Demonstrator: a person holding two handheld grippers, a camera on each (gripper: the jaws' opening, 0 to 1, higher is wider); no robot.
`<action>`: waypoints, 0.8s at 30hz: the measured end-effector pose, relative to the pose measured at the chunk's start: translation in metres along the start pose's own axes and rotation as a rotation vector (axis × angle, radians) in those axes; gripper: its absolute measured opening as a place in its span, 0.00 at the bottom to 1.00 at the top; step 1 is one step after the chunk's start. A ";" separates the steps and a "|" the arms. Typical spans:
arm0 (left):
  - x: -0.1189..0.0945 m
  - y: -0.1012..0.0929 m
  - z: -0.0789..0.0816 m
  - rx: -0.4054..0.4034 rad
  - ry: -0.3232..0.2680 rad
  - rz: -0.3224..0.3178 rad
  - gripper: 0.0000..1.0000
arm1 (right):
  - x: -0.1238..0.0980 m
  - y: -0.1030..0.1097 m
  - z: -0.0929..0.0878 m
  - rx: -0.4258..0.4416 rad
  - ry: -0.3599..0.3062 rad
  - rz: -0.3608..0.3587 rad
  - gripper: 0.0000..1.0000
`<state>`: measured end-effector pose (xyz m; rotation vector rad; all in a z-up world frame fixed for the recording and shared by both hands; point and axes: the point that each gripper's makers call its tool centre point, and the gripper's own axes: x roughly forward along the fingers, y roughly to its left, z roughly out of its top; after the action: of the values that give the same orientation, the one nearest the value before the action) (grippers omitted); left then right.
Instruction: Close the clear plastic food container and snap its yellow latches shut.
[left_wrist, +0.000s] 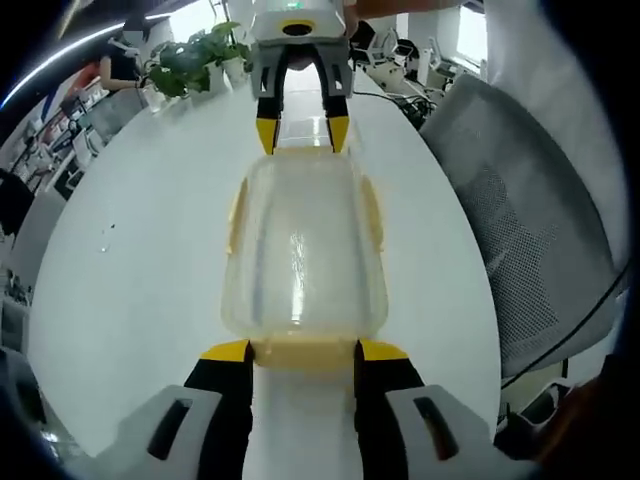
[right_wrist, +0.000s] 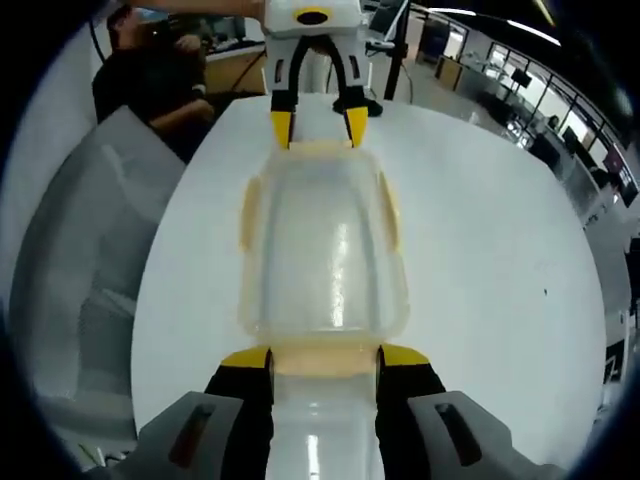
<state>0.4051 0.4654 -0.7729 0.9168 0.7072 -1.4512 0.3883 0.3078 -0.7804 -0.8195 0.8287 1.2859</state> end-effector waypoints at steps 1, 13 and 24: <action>0.000 0.000 0.001 0.003 0.000 0.002 0.38 | -0.001 0.000 0.000 0.001 -0.003 -0.001 0.38; -0.006 0.005 0.020 0.011 -0.008 0.005 0.38 | -0.018 -0.004 -0.006 0.000 -0.011 -0.012 0.38; -0.004 0.002 0.040 0.006 -0.017 -0.001 0.38 | -0.033 -0.001 -0.018 -0.001 -0.001 -0.010 0.38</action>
<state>0.4021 0.4333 -0.7496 0.9082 0.6914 -1.4614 0.3853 0.2766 -0.7601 -0.8228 0.8224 1.2776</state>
